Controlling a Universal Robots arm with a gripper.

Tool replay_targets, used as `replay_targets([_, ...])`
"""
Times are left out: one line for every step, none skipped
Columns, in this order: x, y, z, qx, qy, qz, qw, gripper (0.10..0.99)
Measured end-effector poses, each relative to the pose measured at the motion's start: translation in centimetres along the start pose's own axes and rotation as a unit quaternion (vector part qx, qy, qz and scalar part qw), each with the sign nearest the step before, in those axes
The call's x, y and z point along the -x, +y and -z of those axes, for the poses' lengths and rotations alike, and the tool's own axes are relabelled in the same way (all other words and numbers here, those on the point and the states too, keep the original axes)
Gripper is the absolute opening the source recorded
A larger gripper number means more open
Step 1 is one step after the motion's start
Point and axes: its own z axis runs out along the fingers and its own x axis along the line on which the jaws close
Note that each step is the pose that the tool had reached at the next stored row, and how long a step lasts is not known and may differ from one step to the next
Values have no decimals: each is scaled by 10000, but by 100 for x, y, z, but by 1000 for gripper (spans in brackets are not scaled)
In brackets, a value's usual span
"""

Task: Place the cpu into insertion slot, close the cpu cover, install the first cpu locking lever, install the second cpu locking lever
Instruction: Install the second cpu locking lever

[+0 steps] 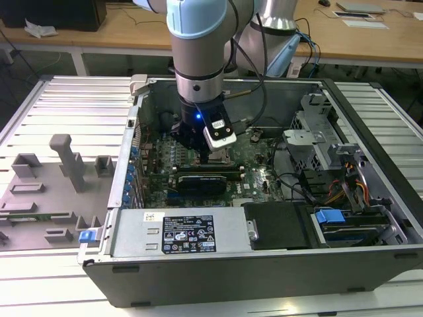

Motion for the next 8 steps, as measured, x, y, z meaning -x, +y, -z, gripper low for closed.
replay_targets([-6, -1, -1, 0, -1, -1, 10000, 106])
replay_targets([-12, -2, -1, 0, -2, 0, 10000, 106])
replay_targets([-19, -5, 0, 0, -1, 0, 10000, 106])
replay_targets([-31, -8, 0, 0, -2, 0, 10000, 106])
replay_targets([-48, -14, 0, 3, -2, 0, 10000, 106])
replay_targets([-70, -21, -1, 6, -3, 0, 10000, 106])
replay_targets([-82, -27, -5, 7, -3, 0, 10000, 106])
replay_targets([-92, -36, -12, 8, -2, 0, 10000, 106])
